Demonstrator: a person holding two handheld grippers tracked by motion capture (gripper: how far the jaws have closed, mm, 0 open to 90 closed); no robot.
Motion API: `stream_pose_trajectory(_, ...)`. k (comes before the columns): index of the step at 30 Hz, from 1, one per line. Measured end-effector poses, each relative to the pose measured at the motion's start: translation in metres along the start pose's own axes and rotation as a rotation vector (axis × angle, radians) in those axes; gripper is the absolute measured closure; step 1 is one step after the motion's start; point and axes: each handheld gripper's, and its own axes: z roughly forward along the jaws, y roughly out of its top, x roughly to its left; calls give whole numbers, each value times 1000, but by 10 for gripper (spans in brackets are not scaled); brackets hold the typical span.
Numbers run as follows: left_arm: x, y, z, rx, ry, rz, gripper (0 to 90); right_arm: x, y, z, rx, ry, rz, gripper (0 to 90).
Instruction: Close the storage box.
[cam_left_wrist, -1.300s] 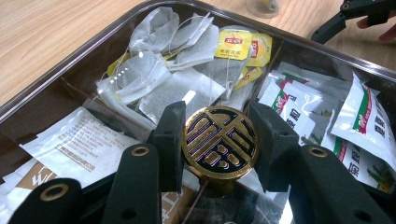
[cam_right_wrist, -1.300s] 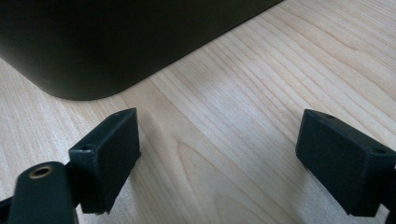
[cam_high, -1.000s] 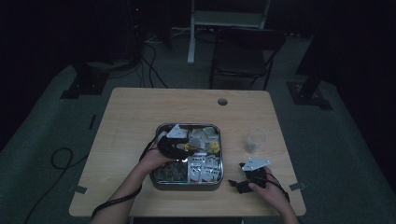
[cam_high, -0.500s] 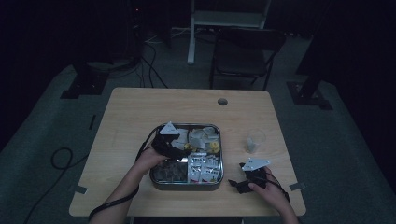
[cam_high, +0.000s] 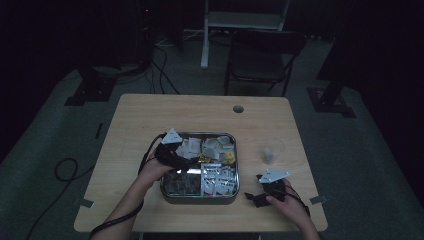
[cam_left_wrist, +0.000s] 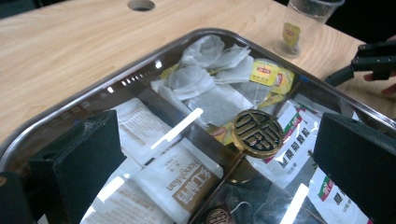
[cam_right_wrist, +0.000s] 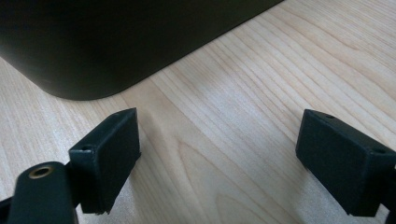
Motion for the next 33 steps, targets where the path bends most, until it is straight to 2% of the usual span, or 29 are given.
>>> stream_pose_trajectory(2,4,-4,-5,-4,32,-9,19,0,0,0,0,0,0,133)
stream_pose_trajectory(4,6,-5,-7,-7,39,-12,19,0,0,0,0,0,0,133)
stream_pose_trajectory(7,11,-10,-15,-20,73,-40,19,0,0,0,0,0,-1,132)
stream_pose_trajectory(8,13,-11,-17,-21,89,-44,19,0,0,0,-1,0,-1,132)
stream_pose_trajectory(9,18,-14,-22,-25,125,-61,19,0,0,0,-1,0,-1,132)
stream_pose_trajectory(11,20,-16,-25,-32,141,-71,19,0,0,0,-1,0,-1,132)
stream_pose_trajectory(12,25,-19,-31,-54,188,-97,19,0,0,0,-1,0,-1,132)
stream_pose_trajectory(13,25,-19,-31,-54,188,-97,19,0,0,0,-1,0,-1,132)
stream_pose_trajectory(14,30,-22,-36,-71,221,-114,19,0,0,0,-1,-1,0,132)
stream_pose_trajectory(17,34,-24,-41,-85,237,-136,19,0,0,0,0,-1,1,132)
stream_pose_trajectory(19,39,-27,-47,-98,280,-147,19,0,0,0,0,0,2,132)
stream_pose_trajectory(23,43,-30,-53,-104,309,-160,19,0,0,0,0,-1,0,132)
stream_pose_trajectory(28,54,-41,-63,-123,365,-207,19,0,0,0,0,-1,1,132)
stream_pose_trajectory(33,58,-47,-68,-132,401,-216,19,0,0,0,0,-1,1,132)
